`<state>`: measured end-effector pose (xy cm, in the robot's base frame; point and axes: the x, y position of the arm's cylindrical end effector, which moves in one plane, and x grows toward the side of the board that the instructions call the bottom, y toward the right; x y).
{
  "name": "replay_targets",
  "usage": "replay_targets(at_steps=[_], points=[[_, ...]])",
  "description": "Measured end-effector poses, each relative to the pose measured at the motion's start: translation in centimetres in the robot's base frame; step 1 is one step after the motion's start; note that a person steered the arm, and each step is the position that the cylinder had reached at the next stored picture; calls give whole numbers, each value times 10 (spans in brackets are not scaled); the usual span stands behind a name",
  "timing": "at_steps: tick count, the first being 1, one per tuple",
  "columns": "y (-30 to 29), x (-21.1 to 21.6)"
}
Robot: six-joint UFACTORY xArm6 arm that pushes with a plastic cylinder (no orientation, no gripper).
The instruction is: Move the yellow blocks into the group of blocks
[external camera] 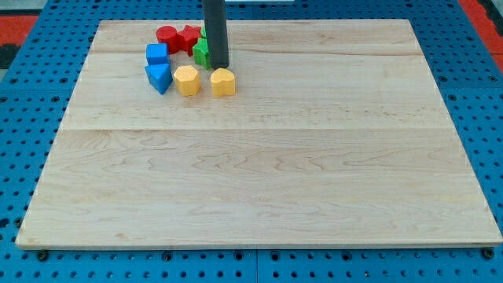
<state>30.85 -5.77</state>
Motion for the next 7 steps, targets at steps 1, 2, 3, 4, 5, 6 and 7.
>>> replay_targets(at_steps=[1, 2, 3, 4, 5, 6, 7], points=[[4, 13], [58, 19], [103, 47], [60, 79], [23, 47], [16, 28], [16, 29]])
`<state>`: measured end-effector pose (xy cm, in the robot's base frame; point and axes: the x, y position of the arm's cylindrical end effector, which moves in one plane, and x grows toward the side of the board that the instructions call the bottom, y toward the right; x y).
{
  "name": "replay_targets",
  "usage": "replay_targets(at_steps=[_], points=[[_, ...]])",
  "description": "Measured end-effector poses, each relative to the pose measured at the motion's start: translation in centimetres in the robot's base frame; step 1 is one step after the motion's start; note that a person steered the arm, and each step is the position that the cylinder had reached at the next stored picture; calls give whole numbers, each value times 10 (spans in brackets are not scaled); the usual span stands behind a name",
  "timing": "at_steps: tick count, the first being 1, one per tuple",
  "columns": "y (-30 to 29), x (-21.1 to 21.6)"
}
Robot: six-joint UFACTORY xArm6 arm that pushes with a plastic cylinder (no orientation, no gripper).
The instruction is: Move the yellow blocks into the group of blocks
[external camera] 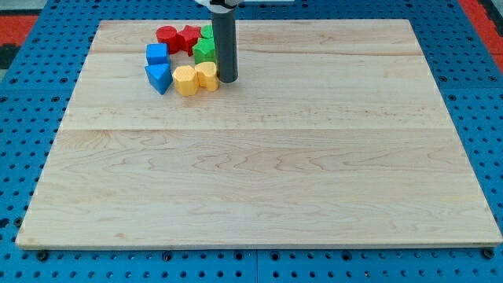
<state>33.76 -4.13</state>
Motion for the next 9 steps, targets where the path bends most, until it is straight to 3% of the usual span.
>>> replay_targets(at_steps=[1, 2, 4, 5, 7, 9], points=[[6, 36], [-34, 64], [-69, 29], [-70, 39], [-27, 48], [-21, 3]])
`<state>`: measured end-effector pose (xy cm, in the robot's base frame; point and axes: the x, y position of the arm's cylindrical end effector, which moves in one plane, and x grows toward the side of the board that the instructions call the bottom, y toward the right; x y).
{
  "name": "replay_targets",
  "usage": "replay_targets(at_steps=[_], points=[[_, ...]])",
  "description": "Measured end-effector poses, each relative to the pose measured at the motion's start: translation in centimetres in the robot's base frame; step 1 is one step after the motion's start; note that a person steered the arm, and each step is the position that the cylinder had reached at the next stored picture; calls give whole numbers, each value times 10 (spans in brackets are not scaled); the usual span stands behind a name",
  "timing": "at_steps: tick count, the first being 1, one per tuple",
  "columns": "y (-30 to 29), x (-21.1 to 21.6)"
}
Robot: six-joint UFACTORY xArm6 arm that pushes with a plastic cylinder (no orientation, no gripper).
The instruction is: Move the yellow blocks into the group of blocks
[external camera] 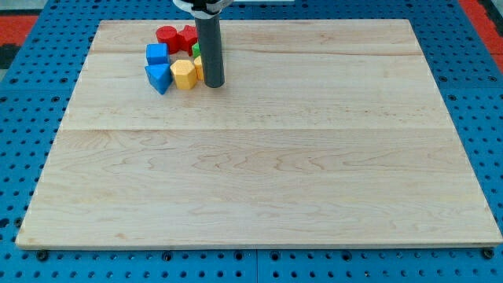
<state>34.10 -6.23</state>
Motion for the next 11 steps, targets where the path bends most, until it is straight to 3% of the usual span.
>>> replay_targets(at_steps=[1, 2, 3, 6, 8, 9, 11], points=[[0, 3], [0, 48], [0, 65], [15, 71], [-40, 72], [-65, 48], [-85, 38]])
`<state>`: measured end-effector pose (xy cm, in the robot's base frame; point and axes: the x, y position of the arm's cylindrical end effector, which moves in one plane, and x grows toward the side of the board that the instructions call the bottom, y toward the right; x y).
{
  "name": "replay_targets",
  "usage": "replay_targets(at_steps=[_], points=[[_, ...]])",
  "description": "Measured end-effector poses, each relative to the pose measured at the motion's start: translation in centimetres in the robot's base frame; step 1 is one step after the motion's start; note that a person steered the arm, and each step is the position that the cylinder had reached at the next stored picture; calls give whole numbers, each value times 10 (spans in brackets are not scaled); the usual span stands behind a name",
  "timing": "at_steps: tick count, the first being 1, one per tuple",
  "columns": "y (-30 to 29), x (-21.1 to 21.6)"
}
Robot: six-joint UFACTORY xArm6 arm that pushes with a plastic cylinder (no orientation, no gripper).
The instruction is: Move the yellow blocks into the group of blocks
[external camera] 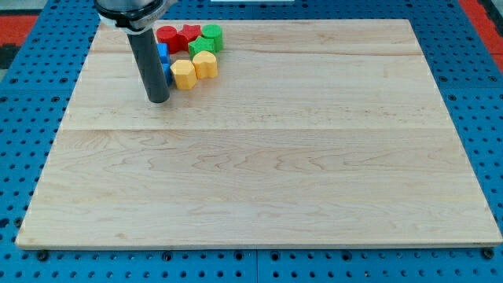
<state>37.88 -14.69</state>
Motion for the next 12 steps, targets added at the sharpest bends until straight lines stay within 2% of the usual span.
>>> replay_targets(at_steps=[3, 4, 5, 6, 7, 9, 12], points=[[-18, -34], [-19, -26], [-18, 21], [33, 26], [49, 20], [49, -19], [44, -30]])
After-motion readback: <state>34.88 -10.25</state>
